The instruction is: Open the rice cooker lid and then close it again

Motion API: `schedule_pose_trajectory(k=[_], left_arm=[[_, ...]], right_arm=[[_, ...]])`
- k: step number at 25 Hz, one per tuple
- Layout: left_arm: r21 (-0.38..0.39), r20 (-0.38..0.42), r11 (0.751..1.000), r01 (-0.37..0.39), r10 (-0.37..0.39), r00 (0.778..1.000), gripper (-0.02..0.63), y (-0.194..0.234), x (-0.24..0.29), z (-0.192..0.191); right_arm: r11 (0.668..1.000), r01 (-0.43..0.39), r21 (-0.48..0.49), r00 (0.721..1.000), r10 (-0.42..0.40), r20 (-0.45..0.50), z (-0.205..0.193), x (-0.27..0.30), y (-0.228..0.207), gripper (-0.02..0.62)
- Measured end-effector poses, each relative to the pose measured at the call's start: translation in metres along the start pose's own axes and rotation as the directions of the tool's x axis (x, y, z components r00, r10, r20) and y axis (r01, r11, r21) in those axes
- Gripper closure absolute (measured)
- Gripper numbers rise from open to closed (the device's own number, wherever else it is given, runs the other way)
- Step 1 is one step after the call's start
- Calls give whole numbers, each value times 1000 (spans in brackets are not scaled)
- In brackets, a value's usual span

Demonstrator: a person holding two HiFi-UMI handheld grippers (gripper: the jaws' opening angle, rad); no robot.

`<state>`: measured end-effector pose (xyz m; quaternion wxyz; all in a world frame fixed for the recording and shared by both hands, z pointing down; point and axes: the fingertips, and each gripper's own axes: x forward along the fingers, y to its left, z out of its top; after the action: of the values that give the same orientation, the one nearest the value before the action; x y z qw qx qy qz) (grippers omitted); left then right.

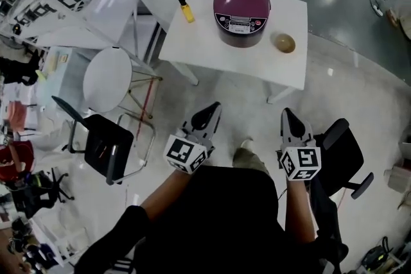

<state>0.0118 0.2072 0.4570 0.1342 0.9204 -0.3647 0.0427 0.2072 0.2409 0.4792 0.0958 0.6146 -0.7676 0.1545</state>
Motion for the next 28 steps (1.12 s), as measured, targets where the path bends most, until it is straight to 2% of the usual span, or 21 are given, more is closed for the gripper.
schedule_pose_trajectory(k=[4, 9, 14, 18, 22, 28], left_arm=[[11, 42, 1000, -24, 23, 999, 603, 32, -47, 3], [35, 71, 999, -9, 6, 997, 603, 66, -109, 9], [65, 94, 998, -15, 8, 996, 603, 85, -153, 12], [71, 96, 997, 2, -9, 995, 603, 90, -167, 11], [72, 104, 997, 16, -24, 994, 603, 88, -176, 10], [71, 111, 997, 31, -38, 993, 603, 86, -177, 10]], right_arm=[[999, 37, 7, 999, -37, 9, -4, -1, 48, 595], [996, 76, 56, 996, -79, 50, -4, -7, 118, 595], [995, 102, -7, 992, -101, 76, 1, -14, 166, 595], [995, 95, -37, 993, -92, 80, -2, -16, 199, 595], [996, 86, -40, 994, -82, 77, -6, -18, 221, 595], [991, 111, -72, 991, -105, 80, -2, -22, 221, 595]])
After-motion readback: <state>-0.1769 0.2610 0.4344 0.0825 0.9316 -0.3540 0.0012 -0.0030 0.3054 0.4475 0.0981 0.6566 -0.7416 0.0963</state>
